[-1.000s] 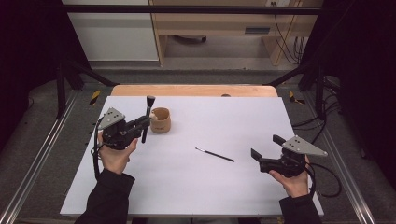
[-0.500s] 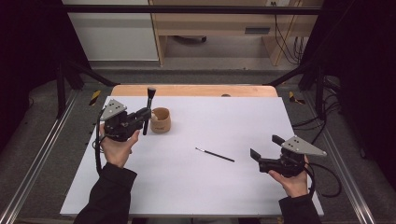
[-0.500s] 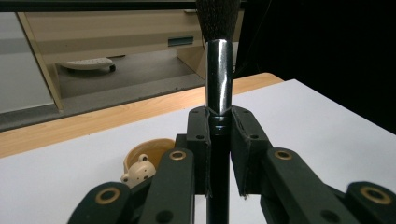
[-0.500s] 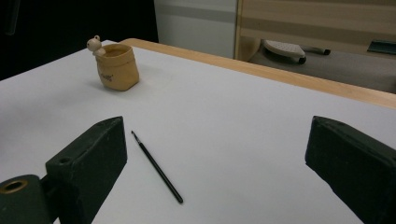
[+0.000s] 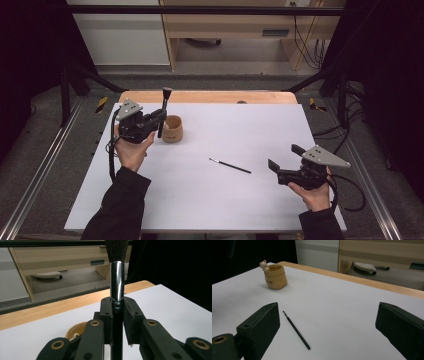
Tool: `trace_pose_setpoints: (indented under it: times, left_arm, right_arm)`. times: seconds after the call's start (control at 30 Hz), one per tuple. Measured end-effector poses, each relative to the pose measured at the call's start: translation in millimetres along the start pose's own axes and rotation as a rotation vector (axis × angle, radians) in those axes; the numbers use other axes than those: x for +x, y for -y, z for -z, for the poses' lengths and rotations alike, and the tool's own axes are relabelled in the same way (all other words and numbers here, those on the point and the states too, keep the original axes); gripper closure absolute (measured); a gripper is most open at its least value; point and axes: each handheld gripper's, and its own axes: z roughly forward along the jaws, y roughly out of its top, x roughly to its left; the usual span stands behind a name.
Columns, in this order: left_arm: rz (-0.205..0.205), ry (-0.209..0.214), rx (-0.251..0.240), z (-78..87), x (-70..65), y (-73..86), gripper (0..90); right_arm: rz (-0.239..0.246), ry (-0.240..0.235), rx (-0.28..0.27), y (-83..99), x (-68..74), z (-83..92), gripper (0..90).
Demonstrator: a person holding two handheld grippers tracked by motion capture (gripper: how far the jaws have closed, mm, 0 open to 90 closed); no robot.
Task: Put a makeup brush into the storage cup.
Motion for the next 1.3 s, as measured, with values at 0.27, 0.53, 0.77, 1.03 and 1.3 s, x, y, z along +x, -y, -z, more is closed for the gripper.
trace_pose_setpoints:
  times: [0.27,0.53,0.77,1.03,1.3]
  left_arm:
    - [0.01,-0.003,0.003,-15.2,2.2,0.0,78.1]
    - [0.017,-0.003,-0.006,-28.4,5.4,-2.3,78.1]
    - [0.013,-0.019,-0.007,-41.0,8.3,-2.6,78.1]
    - [0.027,-0.038,0.0,-57.2,17.2,2.0,78.1]
    - [0.022,-0.071,0.005,-70.2,21.7,6.7,78.1]
  right_arm:
    - [-0.004,-0.002,0.007,1.3,0.0,-1.4,6.0]
    - [-0.003,0.001,0.01,2.0,-1.4,-2.0,6.1]
    - [-0.004,0.0,0.018,3.5,-2.0,-3.7,6.1]
    - [-0.009,0.002,0.021,4.5,-2.7,-4.7,6.0]
    - [-0.01,0.006,0.019,4.8,-3.7,-4.4,6.1]
